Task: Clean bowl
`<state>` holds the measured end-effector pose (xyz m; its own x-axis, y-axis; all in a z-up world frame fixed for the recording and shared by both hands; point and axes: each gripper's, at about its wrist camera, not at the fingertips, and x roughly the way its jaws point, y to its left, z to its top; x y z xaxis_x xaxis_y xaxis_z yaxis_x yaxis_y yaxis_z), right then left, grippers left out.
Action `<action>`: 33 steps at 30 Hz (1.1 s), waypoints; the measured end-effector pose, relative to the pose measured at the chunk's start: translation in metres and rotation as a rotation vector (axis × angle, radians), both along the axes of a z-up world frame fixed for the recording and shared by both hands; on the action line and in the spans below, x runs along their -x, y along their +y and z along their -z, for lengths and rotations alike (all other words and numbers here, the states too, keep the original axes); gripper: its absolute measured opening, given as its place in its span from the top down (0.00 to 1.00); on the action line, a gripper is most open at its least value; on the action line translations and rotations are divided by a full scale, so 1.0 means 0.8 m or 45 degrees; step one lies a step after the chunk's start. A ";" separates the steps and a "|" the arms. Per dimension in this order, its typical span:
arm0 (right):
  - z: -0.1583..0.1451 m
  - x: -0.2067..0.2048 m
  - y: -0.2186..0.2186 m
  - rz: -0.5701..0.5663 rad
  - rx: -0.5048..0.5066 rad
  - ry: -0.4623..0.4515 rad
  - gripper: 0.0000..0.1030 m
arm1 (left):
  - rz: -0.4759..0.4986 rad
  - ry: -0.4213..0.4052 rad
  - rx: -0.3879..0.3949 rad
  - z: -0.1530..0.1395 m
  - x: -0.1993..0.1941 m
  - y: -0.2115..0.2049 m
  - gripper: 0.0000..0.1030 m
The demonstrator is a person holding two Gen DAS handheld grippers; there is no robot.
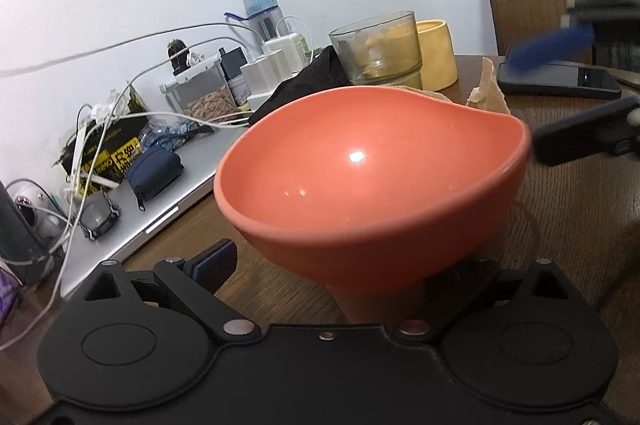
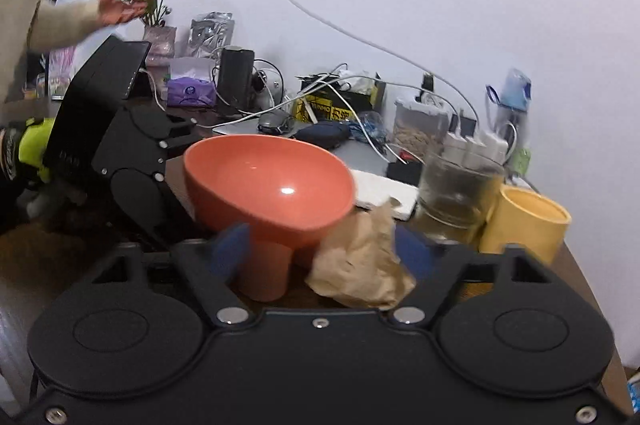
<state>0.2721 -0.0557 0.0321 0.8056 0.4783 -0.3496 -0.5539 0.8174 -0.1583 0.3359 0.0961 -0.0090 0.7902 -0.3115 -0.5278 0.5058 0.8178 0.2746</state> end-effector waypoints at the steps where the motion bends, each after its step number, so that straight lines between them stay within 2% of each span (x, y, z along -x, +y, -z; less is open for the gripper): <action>1: -0.001 0.000 0.003 -0.021 -0.014 0.009 0.47 | -0.015 0.007 0.008 0.000 -0.001 0.001 0.07; 7: -0.001 -0.019 0.027 -0.078 -0.043 0.041 0.49 | -0.151 0.050 0.051 -0.001 -0.011 0.013 0.16; 14: -0.011 -0.049 0.067 -0.192 -0.018 0.019 0.50 | -0.367 0.125 0.149 -0.003 -0.035 0.031 0.15; 18: -0.008 -0.066 0.075 -0.183 -0.063 0.054 0.48 | -0.510 0.144 0.185 -0.005 -0.047 0.037 0.12; 19: -0.007 -0.069 0.077 -0.173 -0.082 0.065 0.46 | -0.562 0.143 0.185 -0.005 -0.049 0.039 0.04; 20: -0.008 -0.069 0.076 -0.155 -0.112 0.079 0.43 | -0.597 0.151 0.187 -0.004 -0.048 0.041 0.02; 22: -0.010 -0.063 0.073 -0.132 -0.162 0.095 0.21 | -0.641 0.158 0.188 -0.006 -0.043 0.044 0.01; 23: -0.013 -0.053 0.069 -0.114 -0.193 0.097 0.18 | -0.655 0.158 0.186 -0.007 -0.038 0.044 0.00; 26: -0.017 -0.026 0.056 -0.110 -0.205 0.056 0.13 | -0.684 0.141 0.182 -0.009 -0.008 0.042 0.00; 31: -0.020 0.020 0.033 -0.014 -0.252 -0.006 0.04 | -0.749 0.075 0.283 -0.028 0.054 0.043 0.00; 33: -0.022 0.046 0.018 0.022 -0.302 -0.029 0.03 | -0.781 0.019 0.331 -0.044 0.088 0.042 0.00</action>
